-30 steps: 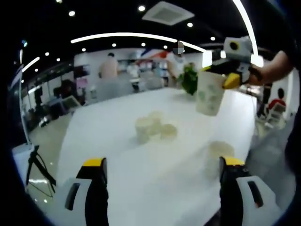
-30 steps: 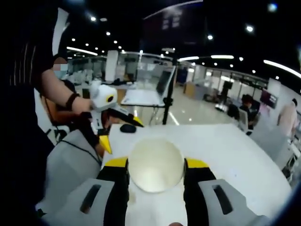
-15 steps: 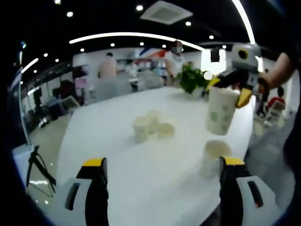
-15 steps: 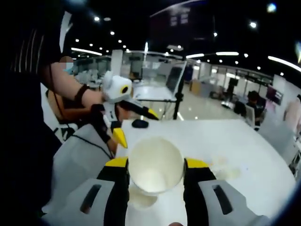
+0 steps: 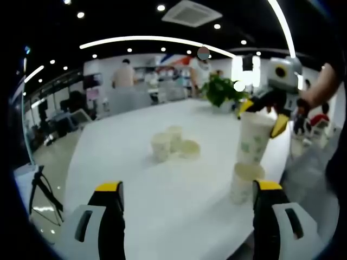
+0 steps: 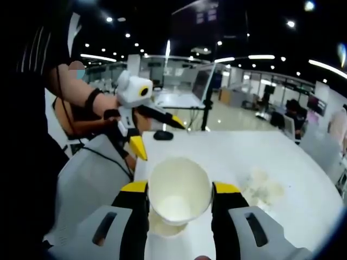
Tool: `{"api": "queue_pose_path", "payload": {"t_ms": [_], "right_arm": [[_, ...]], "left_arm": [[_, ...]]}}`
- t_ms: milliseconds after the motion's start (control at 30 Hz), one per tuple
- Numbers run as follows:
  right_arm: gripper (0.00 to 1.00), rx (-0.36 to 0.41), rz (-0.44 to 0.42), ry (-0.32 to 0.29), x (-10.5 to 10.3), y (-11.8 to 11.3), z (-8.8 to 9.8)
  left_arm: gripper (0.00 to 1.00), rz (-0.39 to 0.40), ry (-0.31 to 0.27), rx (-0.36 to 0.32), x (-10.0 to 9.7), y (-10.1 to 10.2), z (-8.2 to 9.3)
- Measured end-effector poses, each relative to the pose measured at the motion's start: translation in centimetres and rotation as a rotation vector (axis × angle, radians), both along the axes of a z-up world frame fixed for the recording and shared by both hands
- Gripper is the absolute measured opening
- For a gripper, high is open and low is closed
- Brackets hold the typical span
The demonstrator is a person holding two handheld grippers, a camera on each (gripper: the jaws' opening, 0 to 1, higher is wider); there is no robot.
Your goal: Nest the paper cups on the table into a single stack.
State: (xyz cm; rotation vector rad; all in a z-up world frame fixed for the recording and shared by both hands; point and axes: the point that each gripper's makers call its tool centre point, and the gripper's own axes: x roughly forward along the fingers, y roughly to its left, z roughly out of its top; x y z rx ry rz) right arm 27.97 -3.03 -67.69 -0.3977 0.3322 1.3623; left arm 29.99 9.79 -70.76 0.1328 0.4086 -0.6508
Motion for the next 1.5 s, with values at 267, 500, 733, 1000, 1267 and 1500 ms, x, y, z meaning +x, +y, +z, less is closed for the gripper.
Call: {"api": "queue_pose_path", "payload": {"t_ms": [267,500,733,1000,1267,1500], "right_arm": [[0.41,-0.019,0.010,0.014,-0.4,0.2,-1.5],[0.41,-0.032,0.011,0.029,-0.7,0.1,-2.6],[0.41,-0.035,-0.008,0.054,-1.0,0.2,-4.0],[0.42,-0.082,-0.001,0.035,-1.6,0.4,-6.1],[0.43,-0.099,-0.020,0.049,-1.4,0.3,-7.4],[0.45,-0.111,-0.017,0.051,-1.7,0.4,-7.9]], "left_arm": [[0.97,0.002,-0.001,0.000,0.2,0.0,0.1],[0.98,0.011,0.001,-0.010,0.3,0.1,0.2],[0.97,0.004,0.006,-0.008,0.2,-0.2,-0.1],[0.97,0.000,0.018,-0.012,0.0,-0.4,-0.5],[0.96,0.003,0.024,-0.014,0.1,-0.3,-0.9],[0.96,-0.001,0.029,-0.013,0.2,-0.5,-0.9]]}}
